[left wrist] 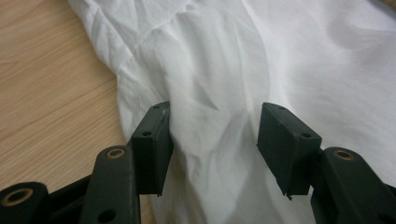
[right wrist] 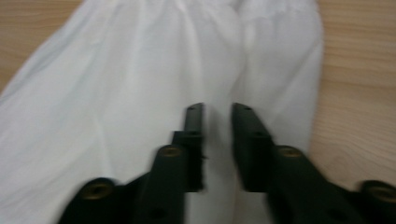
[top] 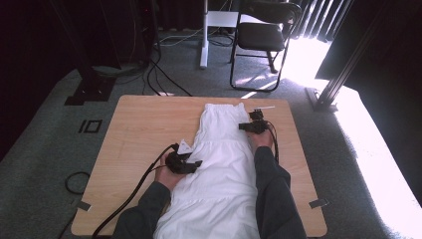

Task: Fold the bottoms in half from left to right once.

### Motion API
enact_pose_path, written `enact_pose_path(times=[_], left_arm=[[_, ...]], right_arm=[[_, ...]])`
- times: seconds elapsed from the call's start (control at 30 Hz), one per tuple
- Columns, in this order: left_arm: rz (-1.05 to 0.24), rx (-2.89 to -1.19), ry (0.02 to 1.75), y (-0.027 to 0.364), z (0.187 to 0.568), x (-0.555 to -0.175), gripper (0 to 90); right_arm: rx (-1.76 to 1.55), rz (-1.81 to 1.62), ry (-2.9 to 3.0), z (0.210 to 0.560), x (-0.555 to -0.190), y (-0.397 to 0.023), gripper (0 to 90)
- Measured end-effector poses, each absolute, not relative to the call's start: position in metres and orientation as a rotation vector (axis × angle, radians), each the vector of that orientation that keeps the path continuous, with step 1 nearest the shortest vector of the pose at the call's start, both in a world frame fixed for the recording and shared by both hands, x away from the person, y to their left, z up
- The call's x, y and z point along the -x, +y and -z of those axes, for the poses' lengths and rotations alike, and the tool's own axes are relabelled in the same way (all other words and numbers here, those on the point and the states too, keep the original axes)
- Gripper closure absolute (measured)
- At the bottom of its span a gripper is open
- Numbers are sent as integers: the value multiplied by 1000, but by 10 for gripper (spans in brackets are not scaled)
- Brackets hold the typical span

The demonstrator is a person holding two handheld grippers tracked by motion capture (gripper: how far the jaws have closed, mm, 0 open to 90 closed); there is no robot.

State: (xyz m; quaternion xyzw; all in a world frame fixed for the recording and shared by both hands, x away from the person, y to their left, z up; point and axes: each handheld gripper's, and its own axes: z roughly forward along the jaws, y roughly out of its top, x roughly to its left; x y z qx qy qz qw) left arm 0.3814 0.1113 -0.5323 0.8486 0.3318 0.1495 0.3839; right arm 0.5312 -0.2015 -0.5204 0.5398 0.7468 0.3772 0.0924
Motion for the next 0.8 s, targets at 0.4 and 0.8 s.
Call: enact_pose_path(times=[0.4,0.8], left_arm=[[-330,-2208,821,98,546,-374,453],[-397,-2126,837,113,518,-388,449]], right_arm=[[-1477,-998,2033,489,-508,-230,898],[-1658,-1131,1945,520,-502,-237,513]])
